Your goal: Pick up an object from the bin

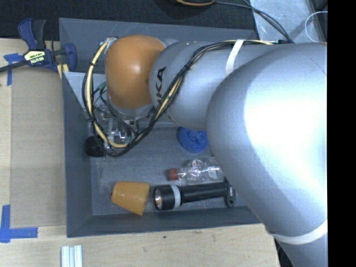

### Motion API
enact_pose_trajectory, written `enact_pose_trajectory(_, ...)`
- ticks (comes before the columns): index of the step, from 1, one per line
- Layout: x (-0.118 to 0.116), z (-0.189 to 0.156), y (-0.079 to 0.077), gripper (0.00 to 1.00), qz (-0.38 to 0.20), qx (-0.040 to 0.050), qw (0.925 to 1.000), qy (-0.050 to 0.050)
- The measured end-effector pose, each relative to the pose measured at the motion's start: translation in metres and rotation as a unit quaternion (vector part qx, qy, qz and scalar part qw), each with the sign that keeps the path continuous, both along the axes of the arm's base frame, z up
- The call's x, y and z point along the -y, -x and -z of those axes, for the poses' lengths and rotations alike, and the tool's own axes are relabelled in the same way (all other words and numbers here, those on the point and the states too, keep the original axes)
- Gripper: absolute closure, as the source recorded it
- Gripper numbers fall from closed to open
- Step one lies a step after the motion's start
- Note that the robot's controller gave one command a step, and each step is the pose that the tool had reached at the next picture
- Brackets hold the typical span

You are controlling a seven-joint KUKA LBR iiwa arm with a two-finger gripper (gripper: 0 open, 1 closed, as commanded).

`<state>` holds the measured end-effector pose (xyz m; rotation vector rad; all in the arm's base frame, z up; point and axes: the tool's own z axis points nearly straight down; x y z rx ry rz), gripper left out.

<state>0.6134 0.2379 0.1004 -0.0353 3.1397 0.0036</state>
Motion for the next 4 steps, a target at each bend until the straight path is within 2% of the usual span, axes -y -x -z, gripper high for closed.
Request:
enact_pose_trajectory(1, -0.0054, 0.0301, 0.0034, 0.0, -0.015, 0.0042, 0.9999, -0.001)
enact_pose_trajectory(2, -0.0044, 0.0291, -0.0023, 1.0, 0.044, 0.0026, 0.999, -0.001)
enact_pose_trajectory(4, -0.0041, 0.0273, -0.0016, 1.0, 0.044, 0.0018, 0.999, -0.001)
